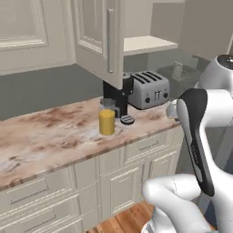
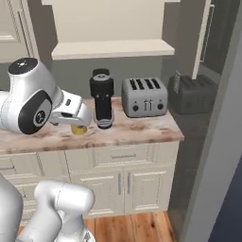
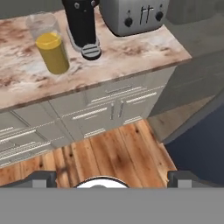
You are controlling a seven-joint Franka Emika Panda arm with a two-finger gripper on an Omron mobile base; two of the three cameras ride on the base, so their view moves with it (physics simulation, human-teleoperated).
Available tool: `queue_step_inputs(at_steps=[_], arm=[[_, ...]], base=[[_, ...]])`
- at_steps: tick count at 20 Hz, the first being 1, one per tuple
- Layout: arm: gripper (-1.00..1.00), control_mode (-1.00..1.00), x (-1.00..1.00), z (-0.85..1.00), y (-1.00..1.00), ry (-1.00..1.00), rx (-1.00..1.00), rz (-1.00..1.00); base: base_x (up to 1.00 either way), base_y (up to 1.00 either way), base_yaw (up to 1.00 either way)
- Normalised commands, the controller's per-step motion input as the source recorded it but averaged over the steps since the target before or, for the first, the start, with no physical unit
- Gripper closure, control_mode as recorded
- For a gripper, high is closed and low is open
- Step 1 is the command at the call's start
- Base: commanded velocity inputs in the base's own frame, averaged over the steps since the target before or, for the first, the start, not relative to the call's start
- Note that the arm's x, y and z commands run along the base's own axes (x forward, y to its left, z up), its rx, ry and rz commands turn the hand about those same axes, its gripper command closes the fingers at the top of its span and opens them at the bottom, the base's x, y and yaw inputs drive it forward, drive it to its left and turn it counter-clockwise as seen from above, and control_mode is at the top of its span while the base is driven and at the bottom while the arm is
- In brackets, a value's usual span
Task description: There is a tray on the dining counter. Grab the cup, mug, and pitcher and place them on the tray. The pitcher may be placed next to the tray if it cannot fit the tray.
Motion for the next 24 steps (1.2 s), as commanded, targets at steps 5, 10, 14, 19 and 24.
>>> queue_step_inputs(at_steps=[5,10,14,19,24], arm=[[-1.0,1.0,0.0,0.0,0.0,0.0,0.0,0.0],[-1.0,1.0,0.0,0.0,0.0,0.0,0.0,0.0],[-1.0,1.0,0.0,0.0,0.0,0.0,0.0,0.0],[-1.0,1.0,0.0,0.0,0.0,0.0,0.0,0.0],[-1.0,1.0,0.0,0.0,0.0,0.0,0.0,0.0]], base=[[0.55,-0.31,0.38],[0.46,-0.32,0.37],[0.26,-0.36,0.31],[0.05,-0.41,0.21],[0.11,-0.45,0.14]])
